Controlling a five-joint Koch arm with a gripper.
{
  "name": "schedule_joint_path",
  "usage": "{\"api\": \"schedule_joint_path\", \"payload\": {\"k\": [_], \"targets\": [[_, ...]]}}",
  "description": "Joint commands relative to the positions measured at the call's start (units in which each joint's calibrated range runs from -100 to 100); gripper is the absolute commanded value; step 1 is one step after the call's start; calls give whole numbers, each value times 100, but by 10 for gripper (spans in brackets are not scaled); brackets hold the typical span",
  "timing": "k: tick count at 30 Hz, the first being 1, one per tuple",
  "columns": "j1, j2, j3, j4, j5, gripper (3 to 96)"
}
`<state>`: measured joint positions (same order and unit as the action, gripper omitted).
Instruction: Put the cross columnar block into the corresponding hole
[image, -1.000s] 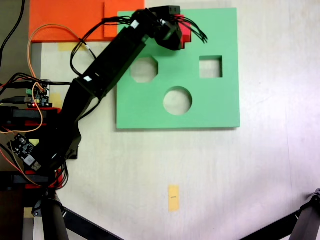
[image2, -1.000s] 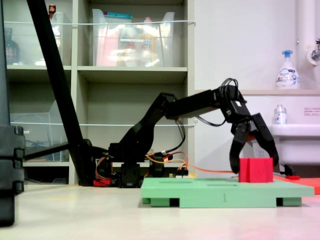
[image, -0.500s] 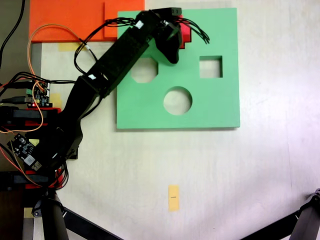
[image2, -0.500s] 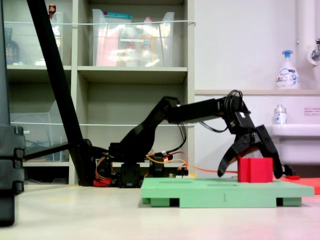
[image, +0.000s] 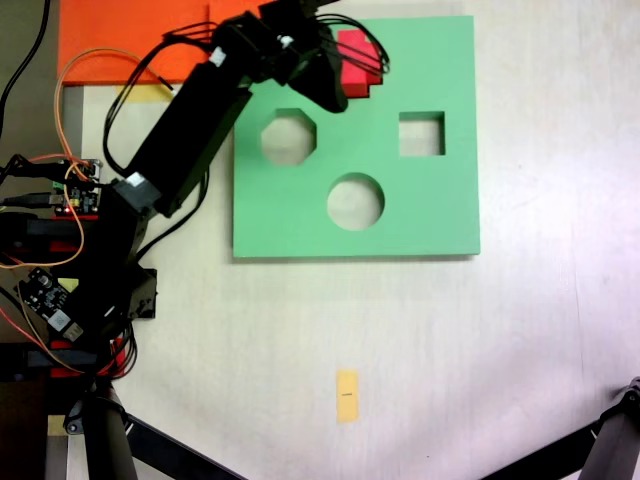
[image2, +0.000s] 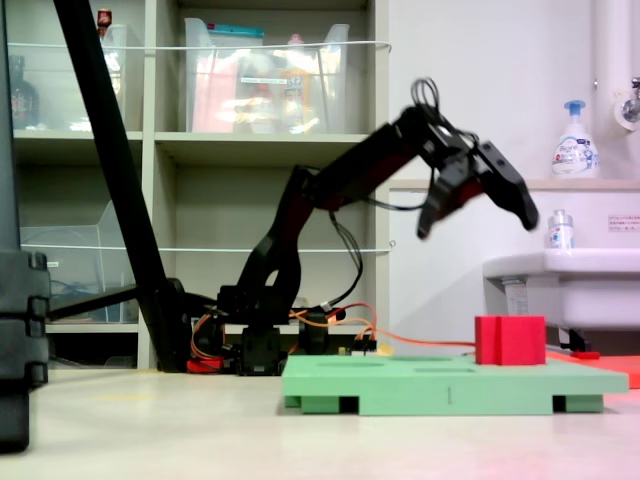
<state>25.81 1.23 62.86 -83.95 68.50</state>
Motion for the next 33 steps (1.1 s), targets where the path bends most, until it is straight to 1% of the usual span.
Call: {"api": "schedule_joint_path", "payload": {"k": [1,5,10,13,14,16,17,18,19,22,24,25,27,33], "targets": [[-317,-1729,364,-1394,-1661,604],[-742,-3000,354,-1605,-2965,607],[-1499,-4341,354,-1605,-4420,605],[-1919,-4299,324,-1605,-4664,605],[-1968,-4229,115,-1605,-4669,605],[-2125,-4620,-1062,-1249,-4679,604],[-2247,-5137,-2099,-700,-4689,604],[-2300,-5905,-3594,301,-4698,604],[-2305,-6548,-4950,1437,-4742,599],[-2310,-8196,-8769,5279,-4977,542],[-2310,-8643,-10823,7783,-5060,483],[-2281,-8671,-11600,8611,-5133,474],[-2286,-8671,-13006,9584,-5597,473],[-2286,-8824,-15110,9728,-6374,489]]}}
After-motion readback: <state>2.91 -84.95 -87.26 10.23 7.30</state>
